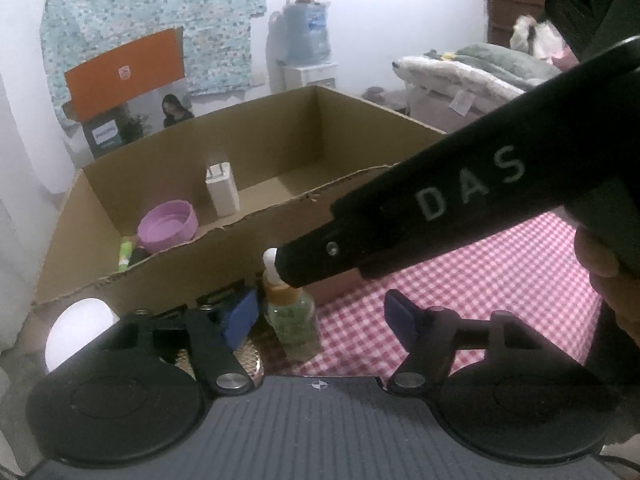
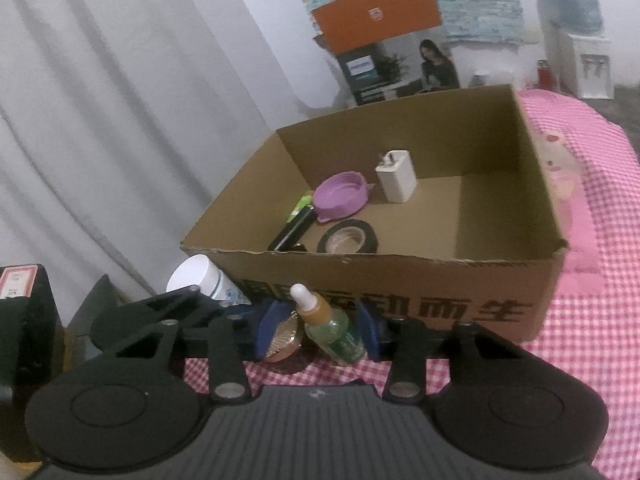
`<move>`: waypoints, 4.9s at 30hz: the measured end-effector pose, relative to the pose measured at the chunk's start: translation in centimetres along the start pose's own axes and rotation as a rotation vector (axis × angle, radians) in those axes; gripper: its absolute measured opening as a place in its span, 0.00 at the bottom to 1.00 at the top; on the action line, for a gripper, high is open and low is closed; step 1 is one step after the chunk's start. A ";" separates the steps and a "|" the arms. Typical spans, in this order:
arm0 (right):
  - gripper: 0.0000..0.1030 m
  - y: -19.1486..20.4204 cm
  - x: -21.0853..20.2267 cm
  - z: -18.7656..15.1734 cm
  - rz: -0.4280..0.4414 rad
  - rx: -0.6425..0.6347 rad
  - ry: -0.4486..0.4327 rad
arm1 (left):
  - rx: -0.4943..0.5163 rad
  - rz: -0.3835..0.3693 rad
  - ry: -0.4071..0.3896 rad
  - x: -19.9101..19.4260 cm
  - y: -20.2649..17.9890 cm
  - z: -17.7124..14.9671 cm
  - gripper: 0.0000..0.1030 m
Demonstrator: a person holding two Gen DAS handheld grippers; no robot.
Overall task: Organize rigid objects
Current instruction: 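Grasp the green dropper bottle around its body with the right gripper, then lift the dropper bottle and carry it toward the box, then lower the dropper bottle into the box and open the right gripper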
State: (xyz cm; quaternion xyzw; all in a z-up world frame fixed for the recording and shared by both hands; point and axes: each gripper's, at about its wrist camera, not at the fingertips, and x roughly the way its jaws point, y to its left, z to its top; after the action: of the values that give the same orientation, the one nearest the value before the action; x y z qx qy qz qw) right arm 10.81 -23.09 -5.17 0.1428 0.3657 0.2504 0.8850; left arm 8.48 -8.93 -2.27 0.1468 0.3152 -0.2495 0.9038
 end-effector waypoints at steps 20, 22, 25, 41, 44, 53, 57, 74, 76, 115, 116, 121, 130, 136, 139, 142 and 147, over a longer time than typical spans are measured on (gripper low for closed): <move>0.10 -0.6 -0.8 -0.1 -0.012 -0.021 0.013 | -0.086 -0.081 -0.015 0.6 -0.7 0.9 0.36; 0.10 -0.9 -1.6 -0.4 -0.027 -0.013 0.016 | -0.080 -0.111 -0.018 0.6 -1.3 0.8 0.36; 0.10 -1.3 -2.7 -1.0 -0.045 0.000 0.021 | -0.050 -0.148 -0.021 0.4 -2.3 0.7 0.36; 0.14 -1.3 -3.0 -1.3 -0.063 -0.043 0.018 | 0.091 -0.105 -0.005 1.1 -3.9 -0.1 0.38; 0.14 -1.2 -2.8 -1.3 -0.068 -0.056 0.019 | 0.105 -0.103 0.009 1.9 -4.1 -0.1 0.38; 0.24 -1.6 -2.5 -1.2 -0.069 -0.068 0.015 | 0.114 -0.101 0.050 3.9 -4.2 -0.4 0.36; 0.24 -1.8 -2.2 -1.3 -0.067 -0.070 0.016 | 0.110 -0.096 0.056 4.2 -4.2 -0.5 0.33; 0.17 -1.3 -4.5 -2.0 -0.088 -0.067 -0.020 | 0.109 -0.087 0.017 2.0 -5.4 -0.3 0.30; 0.17 -0.8 -5.2 -1.9 -0.091 -0.082 -0.034 | 0.109 -0.082 0.001 1.1 -5.7 0.0 0.30; 0.10 -8.9 3.6 19.3 -0.021 -0.090 0.067 | -0.183 -0.121 0.311 13.2 4.6 16.5 0.30; 0.10 -9.3 4.1 19.5 -0.028 -0.091 0.071 | -0.193 -0.121 0.319 13.9 4.7 16.7 0.30; 0.10 -10.6 6.3 19.9 -0.057 -0.106 0.087 | -0.224 -0.113 0.354 16.7 5.2 17.0 0.30; 0.12 -11.7 9.1 19.3 -0.122 -0.156 0.156 | -0.219 -0.111 0.392 18.7 4.8 16.9 0.32; 0.14 -11.3 8.8 19.2 -0.151 -0.174 0.153 | -0.221 -0.125 0.396 18.2 4.6 17.0 0.44; 0.16 -10.8 8.0 19.3 -0.151 -0.174 0.137 | -0.199 -0.113 0.370 16.9 4.3 17.3 0.54; 0.17 -10.2 6.6 19.5 -0.149 -0.166 0.110 | -0.186 -0.108 0.348 15.3 4.2 17.5 0.59; 0.20 -8.7 2.8 19.1 -0.126 -0.132 0.039 | -0.166 -0.105 0.305 11.6 4.2 17.6 0.67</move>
State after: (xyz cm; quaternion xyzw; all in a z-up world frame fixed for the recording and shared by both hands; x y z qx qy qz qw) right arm 29.17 -30.20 2.63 0.0559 0.3736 0.2206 0.8992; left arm 27.35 -17.04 4.12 0.0912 0.4755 -0.2442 0.8402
